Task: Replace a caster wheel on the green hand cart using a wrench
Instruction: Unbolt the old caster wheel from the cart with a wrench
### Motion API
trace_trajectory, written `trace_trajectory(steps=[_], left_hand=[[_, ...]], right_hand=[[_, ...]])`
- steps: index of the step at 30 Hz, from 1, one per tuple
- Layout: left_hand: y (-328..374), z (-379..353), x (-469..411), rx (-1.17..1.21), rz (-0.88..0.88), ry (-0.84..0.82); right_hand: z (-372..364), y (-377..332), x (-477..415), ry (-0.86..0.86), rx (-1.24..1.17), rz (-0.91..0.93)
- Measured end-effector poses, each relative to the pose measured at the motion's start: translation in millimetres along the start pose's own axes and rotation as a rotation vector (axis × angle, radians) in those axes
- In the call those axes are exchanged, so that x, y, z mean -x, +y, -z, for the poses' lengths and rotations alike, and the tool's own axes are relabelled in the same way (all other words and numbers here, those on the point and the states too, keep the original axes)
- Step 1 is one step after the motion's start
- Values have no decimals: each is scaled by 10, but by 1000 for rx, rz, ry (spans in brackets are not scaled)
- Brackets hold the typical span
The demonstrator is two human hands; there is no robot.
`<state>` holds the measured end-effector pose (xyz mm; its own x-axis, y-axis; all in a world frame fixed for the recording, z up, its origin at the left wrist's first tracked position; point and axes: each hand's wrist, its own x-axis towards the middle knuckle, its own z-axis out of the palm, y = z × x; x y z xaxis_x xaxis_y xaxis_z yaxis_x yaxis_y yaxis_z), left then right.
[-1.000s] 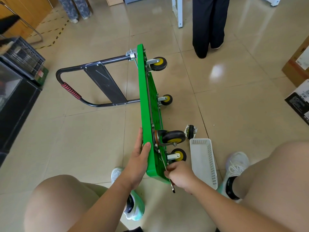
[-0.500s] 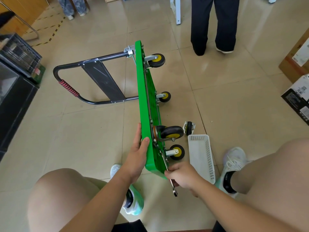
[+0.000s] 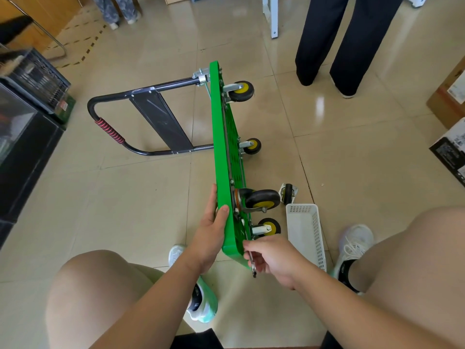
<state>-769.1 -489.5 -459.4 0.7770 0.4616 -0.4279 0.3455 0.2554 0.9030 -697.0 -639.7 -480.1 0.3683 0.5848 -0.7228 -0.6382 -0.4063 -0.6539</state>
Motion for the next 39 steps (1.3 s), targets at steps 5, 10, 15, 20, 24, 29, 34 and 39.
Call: trace_trajectory(steps=[5, 10, 15, 20, 24, 29, 34, 39], left_hand=[[9, -4, 3, 7, 8, -8], [12, -4, 5, 2, 6, 2], [-4, 12, -4, -7, 7, -5], [-19, 17, -8, -3, 3, -12], [-20, 27, -6, -1, -3, -7], [-12, 14, 0, 15, -1, -13], [7, -1, 2, 19, -10, -8], [8, -4, 7, 15, -16, -2]], right_hand=[[-39, -59, -54, 15, -19, 6], [-56, -70, -118, 37, 10, -1], [-28, 6, -168, 60, 123, -22], [3, 141, -291, 123, 362, 12], [16, 236, -401, 110, 508, 60], [102, 290, -496, 148, 652, 169], [153, 294, -454, 132, 689, 194], [252, 295, -364, 145, 684, 116]])
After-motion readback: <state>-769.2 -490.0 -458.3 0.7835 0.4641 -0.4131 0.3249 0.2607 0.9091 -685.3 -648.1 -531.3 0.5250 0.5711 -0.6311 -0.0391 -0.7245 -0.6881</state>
